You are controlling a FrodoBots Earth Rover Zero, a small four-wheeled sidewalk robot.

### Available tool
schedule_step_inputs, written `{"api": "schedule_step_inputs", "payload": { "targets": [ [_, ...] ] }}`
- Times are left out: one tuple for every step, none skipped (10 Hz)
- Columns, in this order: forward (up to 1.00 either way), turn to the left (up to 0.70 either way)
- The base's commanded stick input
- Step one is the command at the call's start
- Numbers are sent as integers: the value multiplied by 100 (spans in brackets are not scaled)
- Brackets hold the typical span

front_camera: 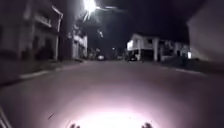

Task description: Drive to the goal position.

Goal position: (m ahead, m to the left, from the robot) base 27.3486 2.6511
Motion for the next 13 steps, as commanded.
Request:
{"api": "schedule_step_inputs", "payload": {
  "targets": [
    [100, 0],
    [100, 0],
    [100, 0],
    [100, 0],
    [100, 0],
    [100, 0],
    [100, -9],
    [100, -34],
    [100, -17],
    [100, 0],
    [100, 0],
    [100, 0],
    [100, 0]
  ]
}}
